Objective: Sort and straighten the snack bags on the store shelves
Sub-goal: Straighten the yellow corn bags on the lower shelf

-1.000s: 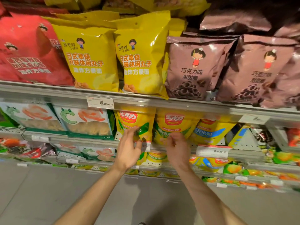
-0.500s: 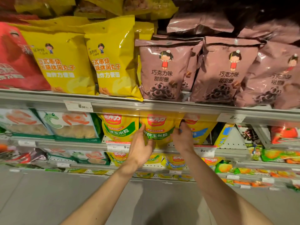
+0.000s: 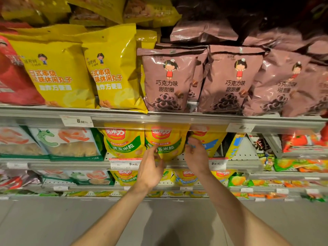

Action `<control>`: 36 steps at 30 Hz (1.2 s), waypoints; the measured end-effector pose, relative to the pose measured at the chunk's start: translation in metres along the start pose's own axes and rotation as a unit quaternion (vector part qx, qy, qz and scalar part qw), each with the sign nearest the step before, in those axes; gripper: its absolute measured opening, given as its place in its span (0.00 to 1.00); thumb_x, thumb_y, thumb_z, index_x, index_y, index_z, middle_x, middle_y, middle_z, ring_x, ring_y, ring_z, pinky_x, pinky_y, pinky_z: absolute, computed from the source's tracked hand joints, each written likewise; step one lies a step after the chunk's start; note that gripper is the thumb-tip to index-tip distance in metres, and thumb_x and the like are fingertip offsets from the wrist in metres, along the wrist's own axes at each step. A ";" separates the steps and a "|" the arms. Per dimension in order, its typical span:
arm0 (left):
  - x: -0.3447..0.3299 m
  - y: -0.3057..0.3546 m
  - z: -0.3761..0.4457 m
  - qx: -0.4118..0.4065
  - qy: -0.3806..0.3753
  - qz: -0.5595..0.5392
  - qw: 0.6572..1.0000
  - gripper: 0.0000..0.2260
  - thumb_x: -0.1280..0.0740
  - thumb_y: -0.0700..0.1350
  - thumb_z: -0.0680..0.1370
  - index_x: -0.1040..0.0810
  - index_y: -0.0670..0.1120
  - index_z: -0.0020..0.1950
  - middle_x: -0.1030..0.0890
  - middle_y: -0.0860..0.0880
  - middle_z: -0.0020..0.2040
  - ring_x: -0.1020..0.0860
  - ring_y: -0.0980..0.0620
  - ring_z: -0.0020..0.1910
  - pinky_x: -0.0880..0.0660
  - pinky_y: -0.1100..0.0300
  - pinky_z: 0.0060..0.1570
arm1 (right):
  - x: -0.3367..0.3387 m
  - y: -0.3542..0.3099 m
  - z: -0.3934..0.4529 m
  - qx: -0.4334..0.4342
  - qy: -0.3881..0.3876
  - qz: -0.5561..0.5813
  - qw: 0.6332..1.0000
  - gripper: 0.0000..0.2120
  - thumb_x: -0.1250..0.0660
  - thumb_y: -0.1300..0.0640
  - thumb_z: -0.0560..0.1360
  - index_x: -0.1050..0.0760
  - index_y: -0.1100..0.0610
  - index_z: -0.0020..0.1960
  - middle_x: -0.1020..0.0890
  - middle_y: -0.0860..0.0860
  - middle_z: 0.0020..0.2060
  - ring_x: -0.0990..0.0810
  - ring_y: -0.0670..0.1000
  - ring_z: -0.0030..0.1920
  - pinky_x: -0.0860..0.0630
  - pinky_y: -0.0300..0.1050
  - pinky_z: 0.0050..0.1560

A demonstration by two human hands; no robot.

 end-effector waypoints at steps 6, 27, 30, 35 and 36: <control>-0.059 0.034 -0.004 -0.044 -0.017 -0.014 0.999 0.09 0.36 0.43 0.80 0.25 0.51 0.60 0.20 0.52 0.54 0.20 0.53 0.52 0.20 0.53 0.52 | 0.066 0.051 -0.008 -0.045 0.066 -0.040 0.996 0.09 0.38 0.59 0.82 0.21 0.58 0.57 0.15 0.55 0.49 0.17 0.59 0.50 0.31 0.42 0.45; -0.265 0.169 0.064 0.066 0.009 -0.092 0.993 0.24 0.30 0.58 0.75 0.32 0.52 0.68 0.18 0.46 0.60 0.21 0.42 0.59 0.24 0.45 0.60 | 0.229 0.144 0.108 -0.052 -0.125 -0.038 0.990 0.22 0.38 0.58 0.83 0.36 0.57 0.76 0.24 0.52 0.59 0.24 0.56 0.64 0.27 0.50 0.64; -0.264 0.169 0.076 0.083 0.029 -0.070 0.994 0.22 0.30 0.51 0.79 0.30 0.47 0.70 0.19 0.44 0.63 0.23 0.41 0.63 0.26 0.51 0.61 | 0.229 0.146 0.114 -0.051 -0.138 -0.032 0.989 0.21 0.38 0.60 0.84 0.36 0.60 0.75 0.28 0.49 0.55 0.22 0.56 0.62 0.27 0.47 0.60; -0.265 0.154 0.081 0.083 0.027 -0.116 0.989 0.20 0.31 0.49 0.80 0.29 0.49 0.70 0.19 0.49 0.63 0.23 0.47 0.64 0.26 0.48 0.66 | 0.228 0.156 0.132 -0.041 -0.125 0.003 0.991 0.24 0.37 0.64 0.82 0.37 0.59 0.76 0.27 0.49 0.65 0.29 0.48 0.67 0.34 0.36 0.60; -0.265 0.151 0.081 0.081 0.025 -0.122 0.989 0.20 0.31 0.48 0.80 0.30 0.49 0.70 0.20 0.49 0.63 0.23 0.47 0.65 0.27 0.48 0.66 | 0.228 0.155 0.135 -0.035 -0.123 0.010 0.992 0.23 0.37 0.64 0.81 0.36 0.59 0.76 0.26 0.49 0.64 0.29 0.47 0.65 0.34 0.36 0.60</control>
Point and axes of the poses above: each hand's wrist, its own z-axis towards the middle knuckle, its own x-axis out of the back of the hand, y = z × x, the point moved 4 cm from there along z, towards the middle knuckle
